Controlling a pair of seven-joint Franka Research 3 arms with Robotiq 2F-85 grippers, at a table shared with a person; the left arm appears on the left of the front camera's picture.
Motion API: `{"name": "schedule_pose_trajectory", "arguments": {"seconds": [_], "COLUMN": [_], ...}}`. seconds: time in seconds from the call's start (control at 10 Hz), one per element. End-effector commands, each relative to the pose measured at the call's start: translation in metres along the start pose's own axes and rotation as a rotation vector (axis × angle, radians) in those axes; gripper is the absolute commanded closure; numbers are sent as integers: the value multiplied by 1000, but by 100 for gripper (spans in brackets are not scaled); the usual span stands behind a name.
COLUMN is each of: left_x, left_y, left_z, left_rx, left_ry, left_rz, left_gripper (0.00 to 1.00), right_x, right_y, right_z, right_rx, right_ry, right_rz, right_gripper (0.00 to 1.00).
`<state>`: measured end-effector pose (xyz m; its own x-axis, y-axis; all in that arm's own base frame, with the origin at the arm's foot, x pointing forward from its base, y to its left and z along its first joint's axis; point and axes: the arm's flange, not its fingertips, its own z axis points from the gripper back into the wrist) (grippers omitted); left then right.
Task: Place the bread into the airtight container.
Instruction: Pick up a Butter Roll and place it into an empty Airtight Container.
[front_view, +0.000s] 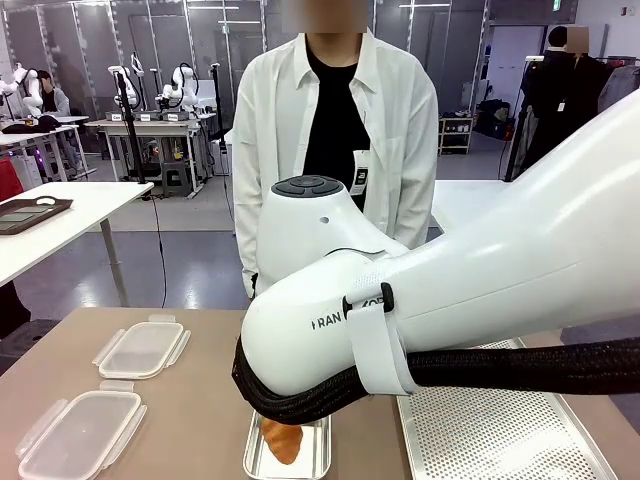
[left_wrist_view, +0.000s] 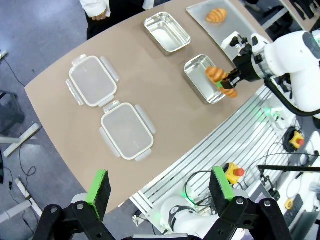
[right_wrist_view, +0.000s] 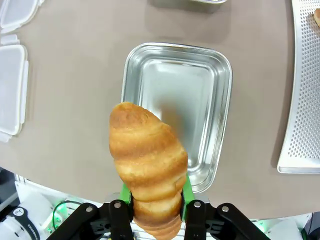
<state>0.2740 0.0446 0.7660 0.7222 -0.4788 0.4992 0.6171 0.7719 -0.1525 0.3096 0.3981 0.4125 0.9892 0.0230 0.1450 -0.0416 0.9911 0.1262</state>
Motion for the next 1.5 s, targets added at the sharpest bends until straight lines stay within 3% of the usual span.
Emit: {"name": "schedule_pose_trajectory", "arguments": {"seconds": [0.0,1.2,1.4], "left_x": [-1,-1,-1], "left_y": [0,0,0], "left_z": [1,1,1], "left_rx": [-1,-1,-1], "left_ry": [4,4,4], "left_rz": [-22,-22,-22], "left_gripper": [0,0,0], "right_x": [0,0,5], "right_y": [6,0,0], "right_z": [-3,0,-10], "right_rx": [-24,0,-65], "right_ry": [-3,0,-25], "right_rz": [-9,0,3], "right_gripper": [57,57,57]}}
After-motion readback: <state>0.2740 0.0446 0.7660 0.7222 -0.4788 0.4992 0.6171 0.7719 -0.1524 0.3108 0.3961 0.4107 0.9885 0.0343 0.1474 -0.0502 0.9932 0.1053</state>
